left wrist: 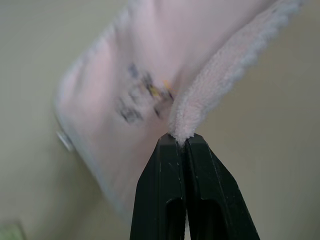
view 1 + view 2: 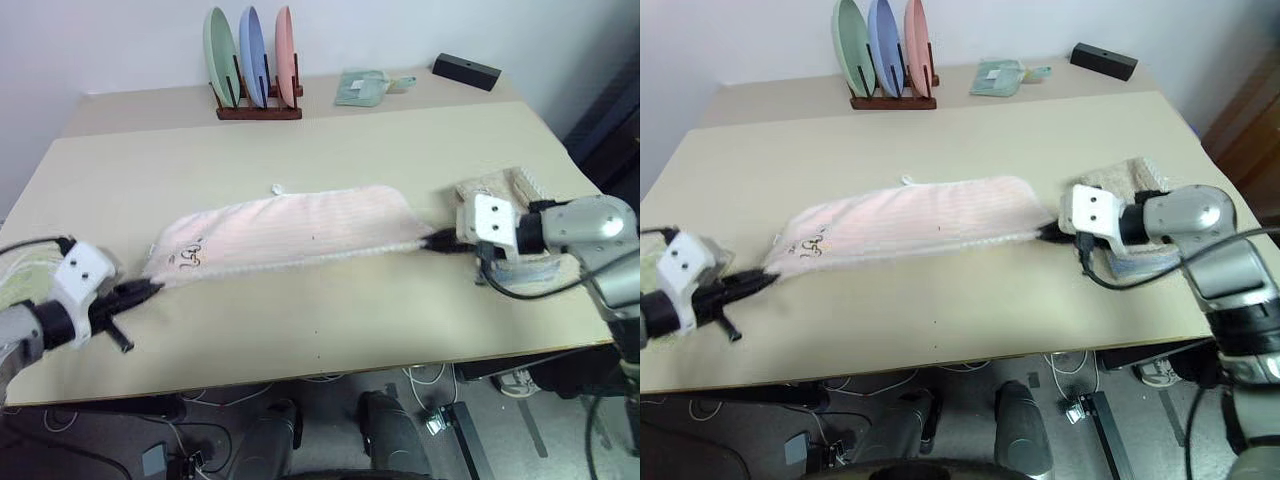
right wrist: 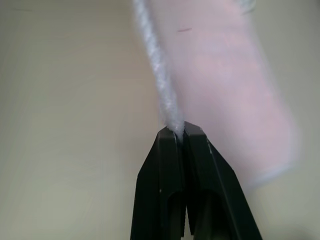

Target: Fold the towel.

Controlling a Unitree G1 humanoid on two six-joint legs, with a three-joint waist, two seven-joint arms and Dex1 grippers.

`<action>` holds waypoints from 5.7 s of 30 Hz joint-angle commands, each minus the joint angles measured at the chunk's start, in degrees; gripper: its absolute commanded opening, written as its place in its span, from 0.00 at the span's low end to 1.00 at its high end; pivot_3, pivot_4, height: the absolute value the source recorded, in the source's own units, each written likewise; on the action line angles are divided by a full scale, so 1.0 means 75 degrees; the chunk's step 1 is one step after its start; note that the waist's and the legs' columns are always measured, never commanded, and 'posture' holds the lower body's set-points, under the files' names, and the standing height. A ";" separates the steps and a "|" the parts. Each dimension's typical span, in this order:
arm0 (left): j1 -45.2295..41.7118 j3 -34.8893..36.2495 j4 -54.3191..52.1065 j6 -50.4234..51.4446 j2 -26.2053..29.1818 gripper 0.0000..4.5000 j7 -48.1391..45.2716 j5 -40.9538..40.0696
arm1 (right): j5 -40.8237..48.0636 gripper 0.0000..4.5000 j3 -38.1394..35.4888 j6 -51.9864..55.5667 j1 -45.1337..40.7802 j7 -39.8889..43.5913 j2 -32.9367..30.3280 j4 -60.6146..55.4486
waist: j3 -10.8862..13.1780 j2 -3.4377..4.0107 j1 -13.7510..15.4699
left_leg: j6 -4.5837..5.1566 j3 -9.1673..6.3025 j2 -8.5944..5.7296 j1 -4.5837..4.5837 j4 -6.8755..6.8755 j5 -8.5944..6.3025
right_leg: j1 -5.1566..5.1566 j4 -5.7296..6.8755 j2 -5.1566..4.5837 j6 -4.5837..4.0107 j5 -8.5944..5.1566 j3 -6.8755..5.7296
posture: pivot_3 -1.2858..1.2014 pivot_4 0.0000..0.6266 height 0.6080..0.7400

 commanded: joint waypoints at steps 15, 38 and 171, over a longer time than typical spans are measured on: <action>-0.4016 -0.2625 0.3796 -0.2022 -0.0216 0.00 0.1012 0.1929 | -0.2797 0.01 0.1238 -0.2613 -0.3021 -0.1930 0.2442 0.4824 | 0.0001 -0.0011 0.0065 | -0.0005 0.0055 0.0047 -0.0006 0.0058 -0.0006 | 0.0035 -0.0001 0.0002 0.0005 0.0024 -0.0039 | 0.52 0.24 0.99; -0.6311 -0.3433 0.7591 -0.3703 -0.1023 0.32 0.1150 0.2542 | -0.3697 0.13 0.1078 -0.4377 -0.4338 -0.3360 0.3398 0.8253 | 0.0001 -0.0009 -0.0104 | -0.0012 0.0052 0.0037 -0.0007 0.0060 -0.0002 | 0.0021 0.0015 0.0009 0.0009 0.0029 -0.0033 | 0.52 0.24 0.99; -0.0196 -0.2917 -0.1257 -0.0950 -0.4863 0.96 0.4606 -0.0536 | -0.1821 0.01 0.1356 0.0511 -0.1021 -0.5340 0.5763 0.2527 | -0.0026 -0.0021 0.0082 | 0.0012 0.0054 0.0051 0.0009 0.0063 -0.0019 | 0.0060 -0.0021 0.0009 0.0013 0.0027 -0.0031 | 0.52 0.24 0.99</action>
